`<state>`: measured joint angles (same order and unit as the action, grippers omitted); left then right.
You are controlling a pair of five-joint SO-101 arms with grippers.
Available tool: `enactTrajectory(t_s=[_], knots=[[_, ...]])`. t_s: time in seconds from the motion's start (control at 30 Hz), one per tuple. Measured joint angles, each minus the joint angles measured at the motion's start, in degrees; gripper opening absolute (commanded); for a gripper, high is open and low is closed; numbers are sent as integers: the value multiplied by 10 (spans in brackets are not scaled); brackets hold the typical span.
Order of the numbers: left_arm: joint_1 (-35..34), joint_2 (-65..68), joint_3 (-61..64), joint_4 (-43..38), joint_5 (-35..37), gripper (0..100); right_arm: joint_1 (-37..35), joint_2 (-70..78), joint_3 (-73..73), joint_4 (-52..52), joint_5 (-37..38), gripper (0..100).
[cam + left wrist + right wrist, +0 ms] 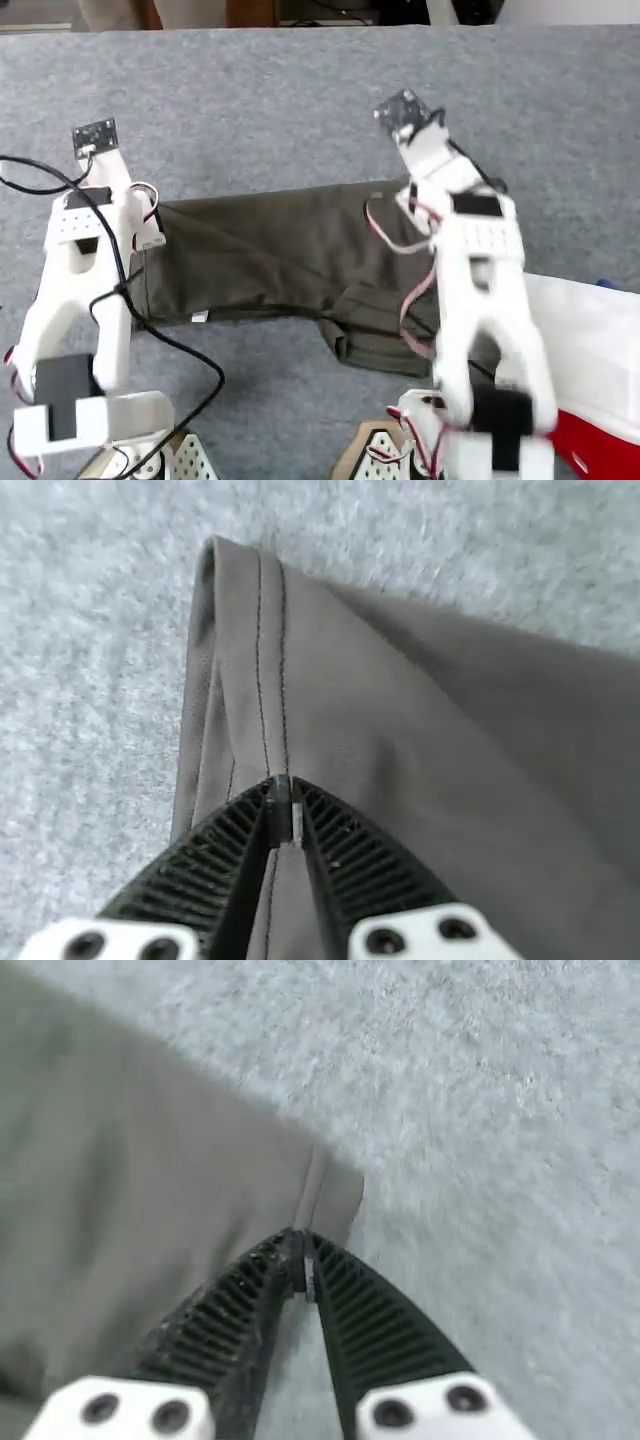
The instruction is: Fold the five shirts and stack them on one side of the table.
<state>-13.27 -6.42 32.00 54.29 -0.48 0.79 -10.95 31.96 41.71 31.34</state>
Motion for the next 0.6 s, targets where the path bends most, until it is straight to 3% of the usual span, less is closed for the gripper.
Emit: enactTrajectory(t_s=[0.3, 0.6], knots=[[-12, 92, -6, -17, 0, 19, 0, 298, -226, 30, -43, 4], [-61, 102, -7, -17, -64, 19, 5, 458, -413, 88, -43, 4]])
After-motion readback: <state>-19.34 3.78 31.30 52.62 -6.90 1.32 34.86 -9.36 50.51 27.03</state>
